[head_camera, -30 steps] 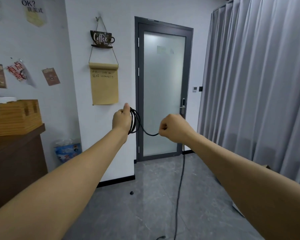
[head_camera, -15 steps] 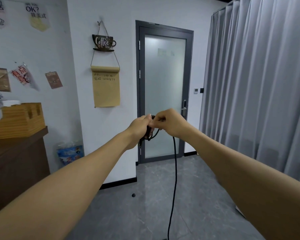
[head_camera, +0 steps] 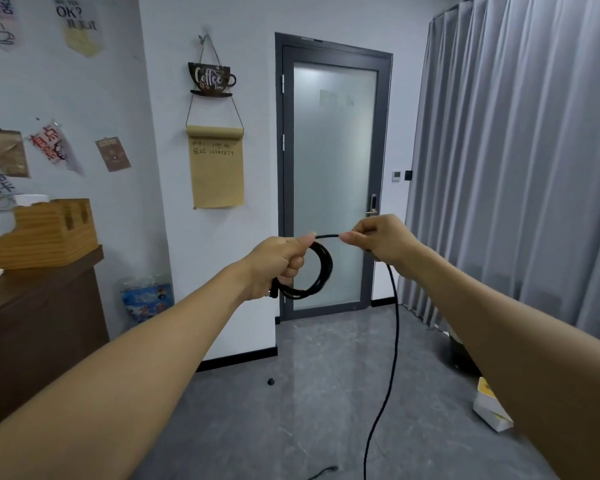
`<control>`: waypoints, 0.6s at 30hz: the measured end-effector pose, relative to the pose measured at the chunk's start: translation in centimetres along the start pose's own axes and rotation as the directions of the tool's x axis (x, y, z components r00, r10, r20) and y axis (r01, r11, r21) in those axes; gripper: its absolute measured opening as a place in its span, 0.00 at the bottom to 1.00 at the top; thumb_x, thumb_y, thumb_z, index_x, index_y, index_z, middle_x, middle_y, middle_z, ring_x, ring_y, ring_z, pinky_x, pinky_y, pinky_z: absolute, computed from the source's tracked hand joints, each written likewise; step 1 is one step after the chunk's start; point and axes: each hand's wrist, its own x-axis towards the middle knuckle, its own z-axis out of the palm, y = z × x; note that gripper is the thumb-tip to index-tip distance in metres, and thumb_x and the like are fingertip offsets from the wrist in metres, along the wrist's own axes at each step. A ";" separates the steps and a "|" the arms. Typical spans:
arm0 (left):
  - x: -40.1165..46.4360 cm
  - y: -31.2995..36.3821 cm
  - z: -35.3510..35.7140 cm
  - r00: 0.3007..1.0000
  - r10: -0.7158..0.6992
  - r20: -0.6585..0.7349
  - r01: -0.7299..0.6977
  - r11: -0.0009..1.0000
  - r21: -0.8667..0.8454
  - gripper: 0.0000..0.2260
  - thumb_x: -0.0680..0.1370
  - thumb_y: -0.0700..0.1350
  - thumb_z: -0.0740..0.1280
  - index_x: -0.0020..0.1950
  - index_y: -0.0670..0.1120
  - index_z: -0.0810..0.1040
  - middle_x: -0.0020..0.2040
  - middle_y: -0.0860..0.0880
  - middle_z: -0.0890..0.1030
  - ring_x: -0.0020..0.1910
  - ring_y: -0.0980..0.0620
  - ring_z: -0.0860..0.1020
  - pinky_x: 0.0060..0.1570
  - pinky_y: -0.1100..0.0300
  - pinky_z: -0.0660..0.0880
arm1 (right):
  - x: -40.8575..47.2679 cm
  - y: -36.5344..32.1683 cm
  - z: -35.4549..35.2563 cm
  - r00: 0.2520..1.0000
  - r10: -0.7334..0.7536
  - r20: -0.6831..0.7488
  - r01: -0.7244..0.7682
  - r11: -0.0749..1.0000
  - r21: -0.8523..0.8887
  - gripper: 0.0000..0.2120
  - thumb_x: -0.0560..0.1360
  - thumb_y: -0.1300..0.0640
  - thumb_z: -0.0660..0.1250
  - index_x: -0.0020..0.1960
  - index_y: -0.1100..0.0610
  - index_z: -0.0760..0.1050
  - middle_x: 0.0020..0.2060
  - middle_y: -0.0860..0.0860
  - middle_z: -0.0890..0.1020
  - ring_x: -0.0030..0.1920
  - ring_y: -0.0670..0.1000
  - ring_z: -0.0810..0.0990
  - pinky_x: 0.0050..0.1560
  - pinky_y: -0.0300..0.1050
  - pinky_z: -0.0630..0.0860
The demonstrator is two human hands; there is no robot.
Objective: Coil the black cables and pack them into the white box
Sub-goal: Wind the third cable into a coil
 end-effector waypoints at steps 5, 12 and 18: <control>-0.1 -0.3 -2.1 0.951 0.008 -0.308 -0.053 0.989 -0.138 0.18 0.81 0.49 0.60 0.33 0.49 0.62 0.20 0.56 0.61 0.19 0.59 0.56 0.20 0.68 0.54 | -0.4 2.8 -0.8 0.991 0.079 -0.109 -0.079 0.997 0.006 0.08 0.74 0.54 0.69 0.38 0.57 0.77 0.29 0.50 0.72 0.29 0.47 0.66 0.30 0.38 0.64; 0.3 -0.9 -4.9 0.796 -0.058 -0.603 -0.098 0.970 -0.223 0.18 0.81 0.48 0.60 0.33 0.48 0.61 0.21 0.54 0.62 0.18 0.56 0.56 0.22 0.65 0.55 | -0.8 4.9 -1.3 0.965 0.074 -0.250 -0.100 0.990 -0.095 0.03 0.74 0.61 0.70 0.41 0.57 0.80 0.31 0.48 0.77 0.34 0.48 0.74 0.34 0.38 0.69; 1.4 -0.3 -3.4 0.769 0.099 -0.631 -0.053 0.994 0.092 0.18 0.81 0.52 0.57 0.34 0.46 0.63 0.32 0.49 0.65 0.28 0.51 0.62 0.29 0.61 0.59 | -0.7 0.6 2.5 0.990 -0.141 0.026 0.122 0.739 -0.663 0.09 0.73 0.61 0.63 0.43 0.53 0.82 0.41 0.48 0.83 0.43 0.52 0.80 0.42 0.45 0.78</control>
